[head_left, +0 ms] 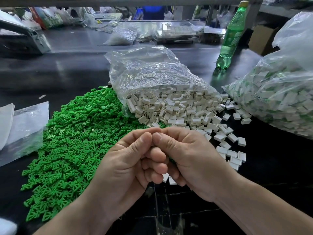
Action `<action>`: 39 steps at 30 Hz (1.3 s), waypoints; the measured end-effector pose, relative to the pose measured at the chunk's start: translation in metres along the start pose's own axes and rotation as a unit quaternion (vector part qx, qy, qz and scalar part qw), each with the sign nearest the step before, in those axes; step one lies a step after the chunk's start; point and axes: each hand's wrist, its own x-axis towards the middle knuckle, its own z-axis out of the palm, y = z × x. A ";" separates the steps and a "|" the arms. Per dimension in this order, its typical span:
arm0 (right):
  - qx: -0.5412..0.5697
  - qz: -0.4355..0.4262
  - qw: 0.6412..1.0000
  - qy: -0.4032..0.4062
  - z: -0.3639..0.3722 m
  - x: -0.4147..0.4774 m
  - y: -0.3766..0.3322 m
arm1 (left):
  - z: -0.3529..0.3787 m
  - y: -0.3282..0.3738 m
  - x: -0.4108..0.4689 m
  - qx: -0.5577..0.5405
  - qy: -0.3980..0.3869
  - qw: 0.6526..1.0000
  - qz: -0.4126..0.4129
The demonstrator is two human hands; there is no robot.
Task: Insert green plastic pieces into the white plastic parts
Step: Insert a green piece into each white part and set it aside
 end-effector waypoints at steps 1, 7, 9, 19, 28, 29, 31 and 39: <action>0.006 0.001 1.000 -0.001 0.000 0.000 0.000 | 0.001 0.000 0.000 0.001 -0.001 1.000 0.003; 0.029 0.006 1.000 -0.004 0.000 0.000 -0.004 | -0.003 0.001 0.003 0.011 -0.044 0.999 0.009; 0.057 0.008 0.998 -0.014 0.000 0.001 -0.003 | -0.005 0.006 0.005 0.055 -0.028 0.998 0.012; 0.387 0.018 0.912 -0.136 -0.029 0.012 -0.010 | -0.025 0.003 0.005 0.796 0.090 0.580 0.146; 0.262 0.049 0.962 -0.066 -0.029 0.015 -0.007 | -0.022 -0.003 0.016 0.852 0.056 0.478 0.204; 0.255 0.050 0.964 -0.063 -0.029 0.015 -0.005 | -0.020 -0.003 0.017 0.849 0.059 0.482 0.206; 0.225 0.046 0.972 -0.050 -0.030 0.016 -0.003 | -0.019 -0.003 0.018 0.842 0.061 0.496 0.206; 0.033 0.071 0.996 0.031 -0.020 0.013 0.004 | -0.012 0.011 0.006 0.609 0.171 0.750 0.195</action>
